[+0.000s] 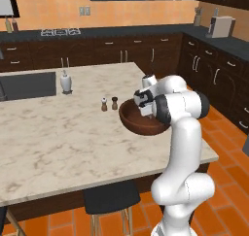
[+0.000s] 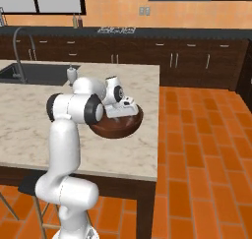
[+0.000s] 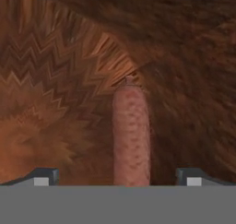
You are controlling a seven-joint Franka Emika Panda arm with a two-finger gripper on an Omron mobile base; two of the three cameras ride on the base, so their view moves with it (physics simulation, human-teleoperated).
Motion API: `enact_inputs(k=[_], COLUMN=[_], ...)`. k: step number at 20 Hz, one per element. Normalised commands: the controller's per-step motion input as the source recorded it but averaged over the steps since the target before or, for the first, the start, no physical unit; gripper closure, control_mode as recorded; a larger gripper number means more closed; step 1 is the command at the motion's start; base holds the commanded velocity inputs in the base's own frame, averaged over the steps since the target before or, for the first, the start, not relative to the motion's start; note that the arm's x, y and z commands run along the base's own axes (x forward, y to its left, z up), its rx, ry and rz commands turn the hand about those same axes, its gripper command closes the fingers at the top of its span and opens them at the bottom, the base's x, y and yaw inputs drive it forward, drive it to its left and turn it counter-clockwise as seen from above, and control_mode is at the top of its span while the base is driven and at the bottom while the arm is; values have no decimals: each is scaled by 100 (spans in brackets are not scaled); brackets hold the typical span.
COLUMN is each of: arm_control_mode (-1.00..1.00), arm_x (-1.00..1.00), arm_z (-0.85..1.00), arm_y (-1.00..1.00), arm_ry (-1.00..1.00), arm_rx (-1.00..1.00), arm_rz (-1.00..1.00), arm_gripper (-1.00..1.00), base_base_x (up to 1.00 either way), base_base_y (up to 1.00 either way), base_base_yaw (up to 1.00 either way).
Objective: Place one bun and one sausage from the bowl on each plate.
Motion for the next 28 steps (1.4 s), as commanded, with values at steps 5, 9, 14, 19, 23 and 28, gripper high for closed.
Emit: enact_inputs(k=[5,9,14,19,23,28], arm_control_mode=[-100,-100,-100,-100,-100,-100], arm_x=[0,0,0,-1,-3,-11], arm_z=[-41,-31,-11,-22,-17,44], arm_y=[-23,-19,-1,0,0,6], arm_ry=[-11,-7,-1,1,0,0], arm_rx=[-2,-3,-1,-1,0,3], arm_rz=[3,5,7,8,6,0], arm_gripper=[-100,-100,100,100,100,100], base_base_x=[0,0,0,0,0,0], base_base_y=[0,0,0,0,0,0], base_base_yaw=[0,0,0,0,0,0])
